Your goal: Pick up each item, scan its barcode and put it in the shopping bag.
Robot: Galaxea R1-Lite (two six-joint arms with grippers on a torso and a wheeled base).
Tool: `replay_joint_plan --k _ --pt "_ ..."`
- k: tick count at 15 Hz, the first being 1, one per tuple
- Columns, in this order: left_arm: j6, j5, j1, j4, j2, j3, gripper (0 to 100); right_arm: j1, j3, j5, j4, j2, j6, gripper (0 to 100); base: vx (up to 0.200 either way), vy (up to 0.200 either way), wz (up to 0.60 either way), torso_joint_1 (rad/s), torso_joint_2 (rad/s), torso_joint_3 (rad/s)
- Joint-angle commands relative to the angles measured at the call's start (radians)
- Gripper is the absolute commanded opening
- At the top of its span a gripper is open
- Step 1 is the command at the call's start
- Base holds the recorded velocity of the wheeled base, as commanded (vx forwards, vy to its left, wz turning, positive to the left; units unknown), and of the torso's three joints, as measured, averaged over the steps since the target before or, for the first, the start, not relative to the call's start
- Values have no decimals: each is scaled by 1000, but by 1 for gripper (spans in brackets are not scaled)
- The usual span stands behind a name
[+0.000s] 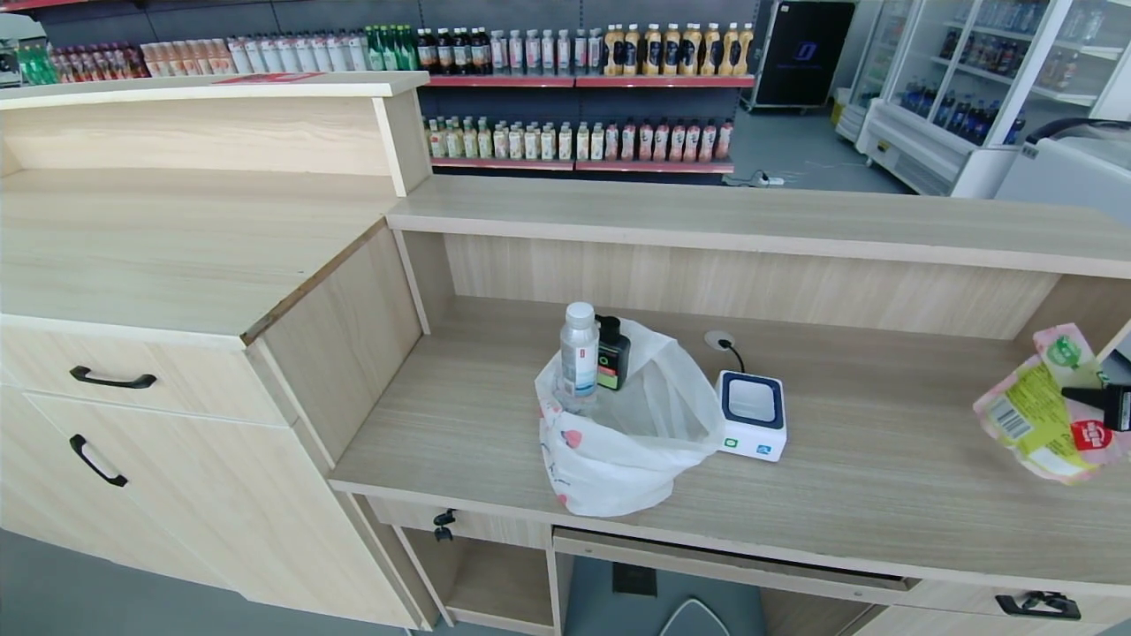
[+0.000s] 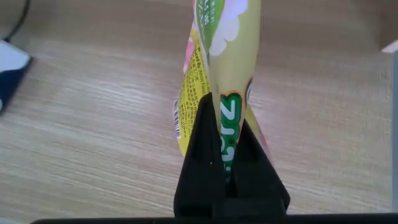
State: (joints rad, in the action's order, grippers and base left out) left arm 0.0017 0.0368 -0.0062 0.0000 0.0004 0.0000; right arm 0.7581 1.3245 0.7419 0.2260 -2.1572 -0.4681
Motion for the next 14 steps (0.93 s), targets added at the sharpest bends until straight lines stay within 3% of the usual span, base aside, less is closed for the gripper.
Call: replay_joint_plan --k 1,7,9,13,14 --pt "0 0 0 0 1 0 100 -14 -24 137 -28 175 46 0 0 0 0 0 0 0" --pt "0 0 0 0 1 0 100 -49 -188 711 -80 606 276 0 0 0 0 0 0 0" --pt "0 0 0 0 1 0 100 -80 -222 781 -79 692 381 0 0 0 0 0 0 0" --pt "0 0 0 0 1 0 100 -221 -295 784 -80 855 563 0 0 0 0 0 0 0" --pt "0 0 0 0 1 0 100 -304 -327 783 -82 919 598 0 0 0 0 0 0 0"
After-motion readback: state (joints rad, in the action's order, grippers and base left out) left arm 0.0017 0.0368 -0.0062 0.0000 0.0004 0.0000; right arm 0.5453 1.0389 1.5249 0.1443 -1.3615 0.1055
